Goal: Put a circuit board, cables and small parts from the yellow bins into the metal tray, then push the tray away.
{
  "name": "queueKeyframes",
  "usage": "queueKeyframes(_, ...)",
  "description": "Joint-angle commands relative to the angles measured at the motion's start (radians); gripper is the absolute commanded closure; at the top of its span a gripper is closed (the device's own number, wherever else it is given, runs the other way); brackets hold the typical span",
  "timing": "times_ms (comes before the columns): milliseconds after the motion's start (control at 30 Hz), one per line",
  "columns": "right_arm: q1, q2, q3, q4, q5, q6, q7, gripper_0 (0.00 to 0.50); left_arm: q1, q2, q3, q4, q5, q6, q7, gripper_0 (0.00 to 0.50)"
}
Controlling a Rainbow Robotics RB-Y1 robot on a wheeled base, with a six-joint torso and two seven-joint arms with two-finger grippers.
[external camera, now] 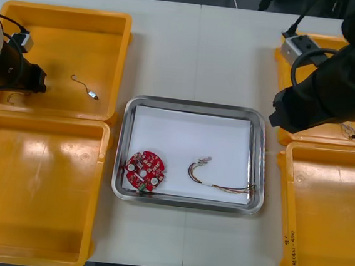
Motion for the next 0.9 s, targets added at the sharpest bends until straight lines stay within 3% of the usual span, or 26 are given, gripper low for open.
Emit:
queueKeyframes(33,0.032,-0.070,-0.118,-0.001,-0.021,0.004,-0.052,0.000,-0.052,-0.010,-0.016,-0.004,-0.007,-0.010,-0.086,0.000)
queueKeyframes(67,0.038,-0.077,-0.126,-0.001,-0.023,0.004,-0.049,0.000,-0.052,-0.010,-0.016,-0.006,-0.009,-0.010,-0.086,0.000)
queueKeyframes(100,0.052,-0.087,-0.146,0.003,-0.026,0.004,-0.049,0.000,-0.052,-0.010,-0.018,-0.006,-0.011,-0.010,-0.088,0.057)
queueKeyframes(133,0.064,-0.095,-0.166,0.008,-0.026,0.004,-0.049,0.000,-0.050,-0.010,-0.021,-0.004,-0.012,-0.010,-0.088,0.229)
queueKeyframes(200,0.084,-0.106,-0.200,0.019,-0.028,0.004,-0.050,0.000,-0.050,-0.010,-0.032,-0.004,-0.014,-0.012,-0.089,0.500)
queueKeyframes(900,0.234,-0.164,-0.433,0.188,-0.031,0.004,-0.001,0.000,-0.056,-0.008,-0.018,-0.006,0.003,-0.003,-0.093,0.500)
